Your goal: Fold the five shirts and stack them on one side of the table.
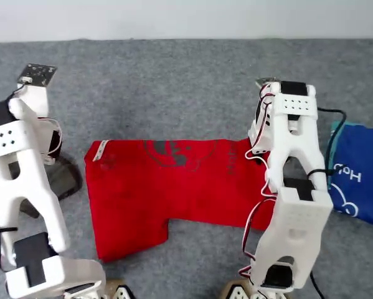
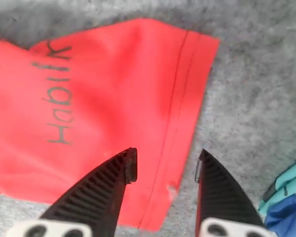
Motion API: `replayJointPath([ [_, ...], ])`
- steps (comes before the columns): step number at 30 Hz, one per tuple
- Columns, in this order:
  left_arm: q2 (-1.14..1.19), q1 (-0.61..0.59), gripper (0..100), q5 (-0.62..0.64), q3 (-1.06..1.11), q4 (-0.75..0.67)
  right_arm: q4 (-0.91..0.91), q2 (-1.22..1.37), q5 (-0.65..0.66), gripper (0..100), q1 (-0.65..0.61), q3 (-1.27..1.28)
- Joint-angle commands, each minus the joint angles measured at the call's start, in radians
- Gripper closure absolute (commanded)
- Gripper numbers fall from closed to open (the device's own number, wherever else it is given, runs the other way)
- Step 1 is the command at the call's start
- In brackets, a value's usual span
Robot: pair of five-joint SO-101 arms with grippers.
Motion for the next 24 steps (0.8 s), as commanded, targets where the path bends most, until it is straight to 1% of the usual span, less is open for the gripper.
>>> replayJointPath([
  [1, -0.040, -0.002, 98, -0.017, -0.030, 0.017, -0.027, -0.001, -0.009, 81.2, 0.013, -0.008],
  [8, -0.041, -0.002, 98, -0.018, 0.088, 0.014, -0.090, 0.071, -0.003, 81.4, 0.012, -0.008],
  [15, -0.041, -0.002, 98, -0.018, 0.094, 0.014, -0.094, 0.117, -0.006, 81.7, 0.005, -0.008],
  [20, -0.041, -0.002, 98, -0.018, 0.094, 0.014, -0.094, 0.077, -0.009, 89.8, 0.004, -0.008],
  [24, -0.041, -0.002, 98, -0.018, 0.094, 0.014, -0.094, 0.064, -0.009, 90.1, 0.004, -0.008],
])
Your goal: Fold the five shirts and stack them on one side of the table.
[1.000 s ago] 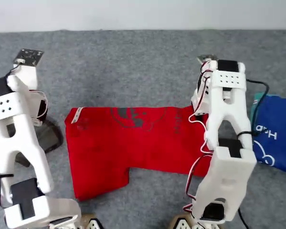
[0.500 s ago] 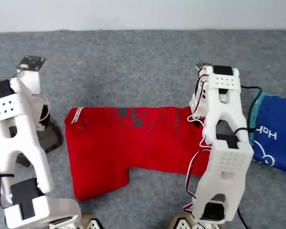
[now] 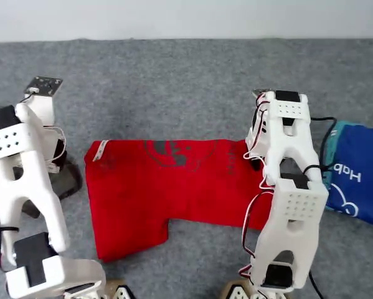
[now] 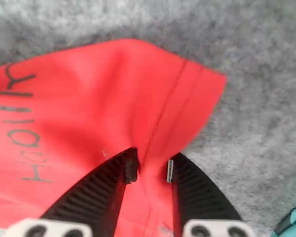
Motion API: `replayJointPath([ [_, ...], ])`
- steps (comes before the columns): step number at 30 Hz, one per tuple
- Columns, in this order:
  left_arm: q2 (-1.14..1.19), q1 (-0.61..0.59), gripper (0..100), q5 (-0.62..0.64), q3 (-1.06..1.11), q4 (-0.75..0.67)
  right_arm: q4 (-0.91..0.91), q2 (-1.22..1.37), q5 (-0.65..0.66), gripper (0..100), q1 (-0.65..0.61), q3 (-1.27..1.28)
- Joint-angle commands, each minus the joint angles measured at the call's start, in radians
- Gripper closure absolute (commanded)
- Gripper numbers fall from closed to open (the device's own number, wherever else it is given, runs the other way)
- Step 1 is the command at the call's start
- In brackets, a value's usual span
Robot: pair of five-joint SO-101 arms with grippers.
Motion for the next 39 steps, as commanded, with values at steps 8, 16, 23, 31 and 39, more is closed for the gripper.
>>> replayJointPath([
  [8, -0.041, -0.002, 98, -0.014, -0.005, 0.014, 0.068, -0.071, -0.011, 83.5, 0.002, -0.035],
  [16, -0.041, -0.002, 98, -0.014, -0.004, 0.014, 0.153, -0.071, -0.005, 86.1, 0.005, -0.124],
  [23, -0.041, -0.002, 98, -0.014, -0.002, 0.014, 0.197, -0.073, -0.009, 86.1, 0.002, -0.195],
  [31, -0.041, -0.002, 98, -0.014, -0.002, 0.014, 0.179, -0.031, -0.003, 86.1, 0.002, -0.203],
  [39, -0.041, -0.002, 98, -0.014, -0.002, 0.014, 0.165, 0.016, -0.006, 86.2, 0.008, -0.204],
])
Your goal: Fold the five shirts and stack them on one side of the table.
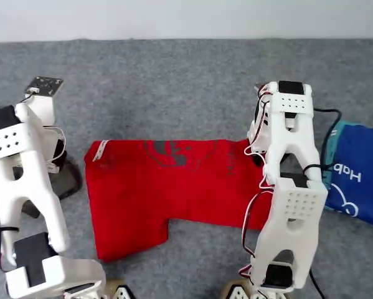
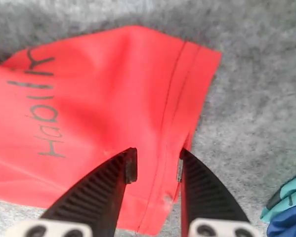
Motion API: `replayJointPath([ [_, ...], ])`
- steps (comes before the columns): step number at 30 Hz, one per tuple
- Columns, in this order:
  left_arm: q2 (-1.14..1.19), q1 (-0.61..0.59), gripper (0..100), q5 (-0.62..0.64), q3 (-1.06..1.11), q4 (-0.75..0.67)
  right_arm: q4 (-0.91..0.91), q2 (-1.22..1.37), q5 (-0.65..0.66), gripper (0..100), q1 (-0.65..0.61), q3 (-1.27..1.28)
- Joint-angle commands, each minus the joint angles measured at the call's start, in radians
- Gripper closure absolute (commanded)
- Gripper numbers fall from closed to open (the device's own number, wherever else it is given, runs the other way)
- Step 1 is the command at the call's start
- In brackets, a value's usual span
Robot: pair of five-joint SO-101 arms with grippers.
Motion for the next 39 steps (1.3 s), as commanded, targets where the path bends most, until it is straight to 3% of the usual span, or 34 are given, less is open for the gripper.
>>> replayJointPath([
  [1, -0.041, -0.002, 98, -0.009, -0.002, 0.014, -0.002, -0.004, -0.006, 86.2, 0.010, -0.044],
  [39, -0.041, -0.002, 98, -0.008, -0.001, 0.020, -0.064, 0.019, -0.002, 86.6, 0.045, -0.068],
])
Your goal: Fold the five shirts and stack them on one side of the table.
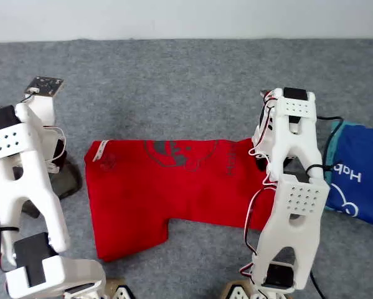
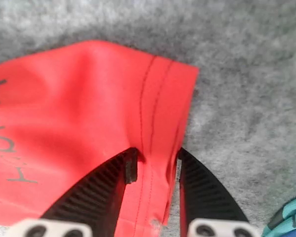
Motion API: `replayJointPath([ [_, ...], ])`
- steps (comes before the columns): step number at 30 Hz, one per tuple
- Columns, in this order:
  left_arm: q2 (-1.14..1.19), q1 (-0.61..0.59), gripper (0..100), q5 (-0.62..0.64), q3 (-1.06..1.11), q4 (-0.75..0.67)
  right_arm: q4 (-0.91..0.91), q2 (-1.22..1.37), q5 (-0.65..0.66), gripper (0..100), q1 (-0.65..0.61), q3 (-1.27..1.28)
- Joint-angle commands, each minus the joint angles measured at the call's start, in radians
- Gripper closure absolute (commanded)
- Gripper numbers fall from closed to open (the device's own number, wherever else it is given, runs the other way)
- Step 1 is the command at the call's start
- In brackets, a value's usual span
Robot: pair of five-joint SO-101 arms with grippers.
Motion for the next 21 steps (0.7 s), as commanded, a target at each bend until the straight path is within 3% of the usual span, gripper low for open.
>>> replayJointPath([
  [1, -0.041, -0.002, 98, -0.008, -0.001, 0.020, -0.002, -0.071, -0.002, 86.6, 0.001, -0.066],
  [21, -0.041, -0.002, 98, -0.003, -0.001, 0.020, 0.005, -0.102, -0.002, 86.6, -0.008, -0.068],
])
